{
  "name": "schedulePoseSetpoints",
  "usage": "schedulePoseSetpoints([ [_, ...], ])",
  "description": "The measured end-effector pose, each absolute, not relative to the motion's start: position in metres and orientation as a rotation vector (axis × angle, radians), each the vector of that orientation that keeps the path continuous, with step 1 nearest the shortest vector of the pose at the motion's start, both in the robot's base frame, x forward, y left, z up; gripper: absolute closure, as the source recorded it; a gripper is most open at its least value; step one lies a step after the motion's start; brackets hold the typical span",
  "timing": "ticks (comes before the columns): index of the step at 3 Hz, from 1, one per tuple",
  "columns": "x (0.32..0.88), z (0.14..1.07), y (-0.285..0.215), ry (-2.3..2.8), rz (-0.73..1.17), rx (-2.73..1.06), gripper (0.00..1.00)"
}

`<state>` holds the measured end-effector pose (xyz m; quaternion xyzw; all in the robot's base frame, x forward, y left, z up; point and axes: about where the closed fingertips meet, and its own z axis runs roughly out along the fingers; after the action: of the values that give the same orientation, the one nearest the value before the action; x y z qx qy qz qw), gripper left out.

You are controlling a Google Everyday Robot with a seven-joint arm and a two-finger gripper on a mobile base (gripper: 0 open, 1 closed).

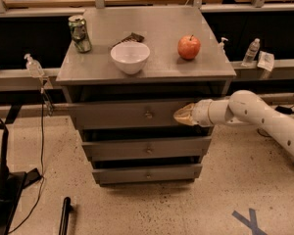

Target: Close top drawer

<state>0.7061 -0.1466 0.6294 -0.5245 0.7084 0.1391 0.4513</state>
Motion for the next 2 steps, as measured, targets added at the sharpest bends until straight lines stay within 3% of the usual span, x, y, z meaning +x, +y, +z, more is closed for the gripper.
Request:
schedulePoseSetpoints([
  [2, 0.676, 0.647, -0.147, 1.674, 0.397, -1.299, 1.00],
])
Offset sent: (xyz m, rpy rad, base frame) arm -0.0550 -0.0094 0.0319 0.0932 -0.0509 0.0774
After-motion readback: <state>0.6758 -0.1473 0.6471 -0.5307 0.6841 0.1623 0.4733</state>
